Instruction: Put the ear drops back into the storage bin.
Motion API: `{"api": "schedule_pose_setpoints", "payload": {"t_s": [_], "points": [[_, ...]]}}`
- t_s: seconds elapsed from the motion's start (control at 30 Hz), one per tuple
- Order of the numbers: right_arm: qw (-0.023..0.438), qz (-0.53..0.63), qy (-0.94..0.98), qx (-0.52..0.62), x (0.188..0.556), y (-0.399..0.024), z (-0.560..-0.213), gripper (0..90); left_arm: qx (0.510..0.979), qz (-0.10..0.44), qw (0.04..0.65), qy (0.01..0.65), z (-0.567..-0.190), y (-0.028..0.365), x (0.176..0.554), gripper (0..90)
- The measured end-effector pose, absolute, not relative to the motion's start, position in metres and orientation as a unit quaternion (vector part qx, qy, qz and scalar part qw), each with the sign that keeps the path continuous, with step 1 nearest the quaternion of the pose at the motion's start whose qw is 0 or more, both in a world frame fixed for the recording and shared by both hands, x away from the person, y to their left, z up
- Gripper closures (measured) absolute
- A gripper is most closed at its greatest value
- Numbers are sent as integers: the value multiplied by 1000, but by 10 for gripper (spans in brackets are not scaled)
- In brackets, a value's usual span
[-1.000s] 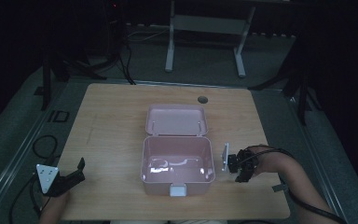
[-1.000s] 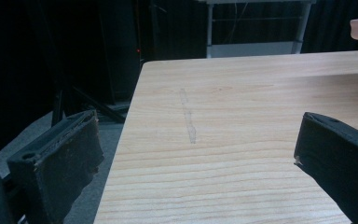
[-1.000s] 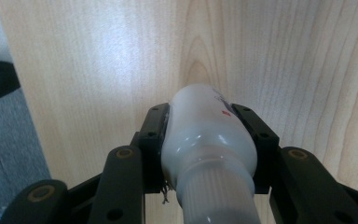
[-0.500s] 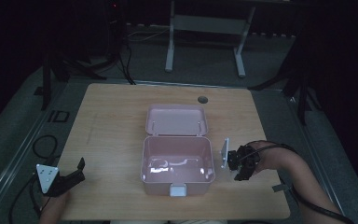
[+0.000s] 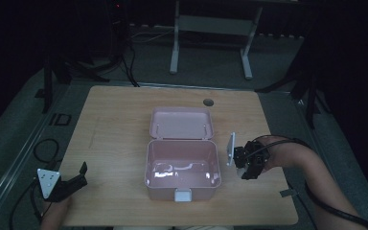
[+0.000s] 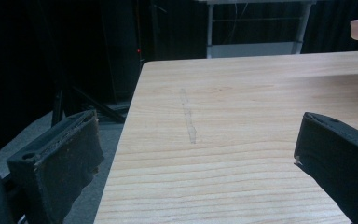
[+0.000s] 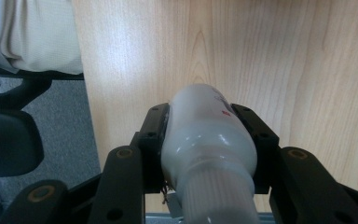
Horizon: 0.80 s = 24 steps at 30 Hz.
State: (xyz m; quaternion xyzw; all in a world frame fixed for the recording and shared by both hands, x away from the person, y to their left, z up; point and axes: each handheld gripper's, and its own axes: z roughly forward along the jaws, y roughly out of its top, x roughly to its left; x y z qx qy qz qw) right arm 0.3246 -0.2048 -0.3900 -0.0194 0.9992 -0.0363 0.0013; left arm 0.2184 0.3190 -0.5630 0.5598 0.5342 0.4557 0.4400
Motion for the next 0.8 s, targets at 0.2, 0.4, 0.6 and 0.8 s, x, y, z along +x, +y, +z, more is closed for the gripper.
{"api": "schedule_pose_setpoints", "payload": {"t_s": [0.2, 0.4, 0.6, 0.8], "points": [[6, -29, 999, -21, 324, -194, -372, 595, 560, 455, 440, 534, -563, 319, 218, 10], [10, -30, 999, -29, 323, -180, -362, 595, 560, 455, 441, 534, -563, 319, 218, 10], [9, -33, 999, -34, 323, -168, -355, 595, 560, 454, 441, 534, -563, 319, 218, 10], [13, -22, 999, -35, 325, -153, -346, 595, 560, 454, 441, 534, -563, 319, 218, 10]]}}
